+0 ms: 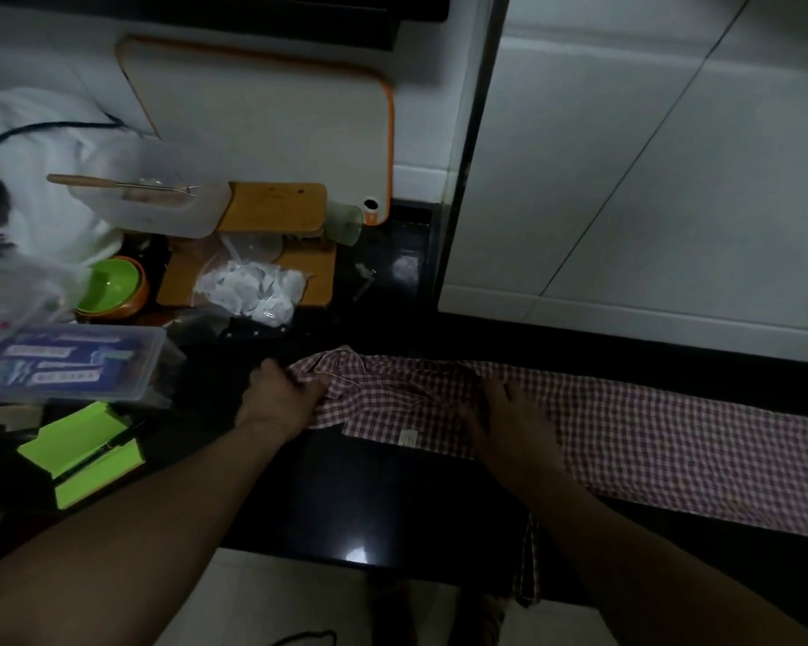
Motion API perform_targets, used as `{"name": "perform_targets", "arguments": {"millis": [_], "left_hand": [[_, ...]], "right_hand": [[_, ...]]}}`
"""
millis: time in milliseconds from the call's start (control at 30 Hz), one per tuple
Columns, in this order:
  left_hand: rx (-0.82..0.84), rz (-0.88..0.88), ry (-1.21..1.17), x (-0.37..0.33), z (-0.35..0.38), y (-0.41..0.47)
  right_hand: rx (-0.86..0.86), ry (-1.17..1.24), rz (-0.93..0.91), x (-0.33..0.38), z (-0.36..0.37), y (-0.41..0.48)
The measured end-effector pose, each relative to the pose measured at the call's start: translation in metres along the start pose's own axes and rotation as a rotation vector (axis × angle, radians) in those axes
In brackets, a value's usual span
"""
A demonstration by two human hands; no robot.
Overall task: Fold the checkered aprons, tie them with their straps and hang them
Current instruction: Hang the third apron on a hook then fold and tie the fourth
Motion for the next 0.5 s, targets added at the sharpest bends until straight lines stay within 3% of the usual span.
{"name": "perform_targets", "arguments": {"millis": [100,200,333,433,500], "left_hand": [[0.068,0.046,-0.164,-0.013,0.008,-0.001],[-0.004,0.136,-0.276,-0.042,-0.007,-0.013],[-0.021,0.345,-0.2,-0.11,-0.011,-0.05],[0.237,0.322,-0.286,-0.15,0.032,-0.074],[0.413,0.315,-0.169,-0.155,0.065,-0.081]], "right_hand": [[0.182,0.086,0.059,-0.009,0.025,-0.003],[0.132,0.186,0.082,-0.01,0.021,-0.002],[-0.055,0.411,0.238,-0.017,-0.007,0.001],[0.015,0.797,0.301,-0.006,-0.017,0.006],[0.013,0.831,0.3,-0.003,-0.023,0.008]]}}
Point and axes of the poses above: each hand's wrist, its own y-axis towards the middle knuckle, its own z-axis out of the palm, x = y × z, the point moved 7 cm from there along y, towards the middle knuckle, and after that the axes turned 10 degrees about -y, right-handed, at the moved point
